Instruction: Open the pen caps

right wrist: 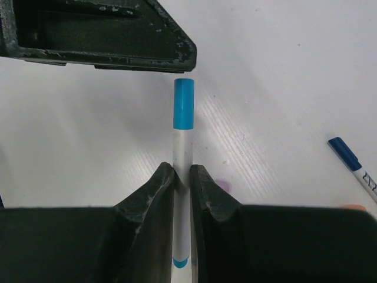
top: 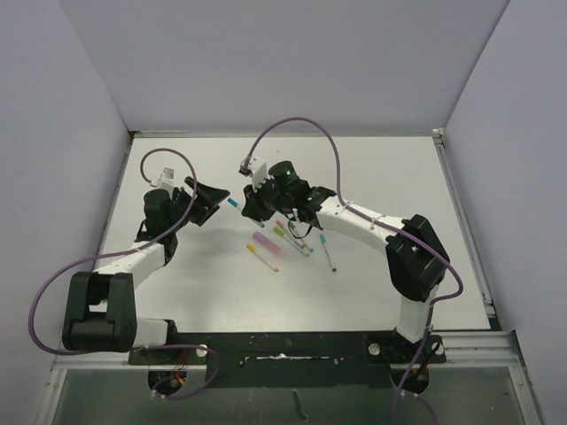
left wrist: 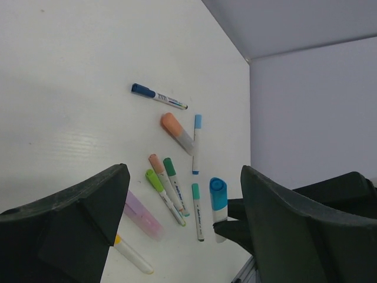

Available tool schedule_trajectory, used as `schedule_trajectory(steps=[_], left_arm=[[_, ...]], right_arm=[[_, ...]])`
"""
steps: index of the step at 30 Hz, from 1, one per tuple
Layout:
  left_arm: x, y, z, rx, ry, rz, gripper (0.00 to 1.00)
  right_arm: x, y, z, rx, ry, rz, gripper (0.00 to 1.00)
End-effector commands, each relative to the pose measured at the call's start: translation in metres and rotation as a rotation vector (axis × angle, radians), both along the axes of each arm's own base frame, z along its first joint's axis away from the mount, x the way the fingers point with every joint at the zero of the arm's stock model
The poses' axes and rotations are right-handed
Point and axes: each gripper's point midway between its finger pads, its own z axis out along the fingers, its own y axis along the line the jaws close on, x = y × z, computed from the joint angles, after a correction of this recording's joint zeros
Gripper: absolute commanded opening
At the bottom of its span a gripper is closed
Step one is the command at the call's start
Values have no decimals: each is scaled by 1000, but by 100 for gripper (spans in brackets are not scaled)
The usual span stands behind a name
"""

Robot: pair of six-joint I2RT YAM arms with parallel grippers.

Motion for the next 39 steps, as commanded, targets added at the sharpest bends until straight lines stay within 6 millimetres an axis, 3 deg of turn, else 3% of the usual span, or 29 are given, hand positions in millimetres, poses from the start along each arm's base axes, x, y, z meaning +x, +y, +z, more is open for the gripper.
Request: schedule_trajectory(steps=[1,4,11,24,30,31,34,39], left_arm=[[14,-15,30,-40,-128,-8,76],[16,-26,31,-43,-136,-21,74],[16,-52,23,-94,-127,-71,58],[16,-63,23,-100,-133,-95,31],[16,-64,22,-104,-132,-100,1],[16,-64,22,-105,-131,-101,0],[17,-65,24,-113,-135,-103,0],[19,-68,33,-126,-151,-113,0]], right_arm=[[-8,7,16,60,3,23,0],[-8,7,14,69,9,24,0],[-6,7,13,87,9,19,0],[2,3,5,84,29,-8,0],[6,2,4,86,36,-13,0],[6,3,3,87,38,-11,2],[6,5,0,76,57,4,48],[7,6,-4,70,65,10,55]])
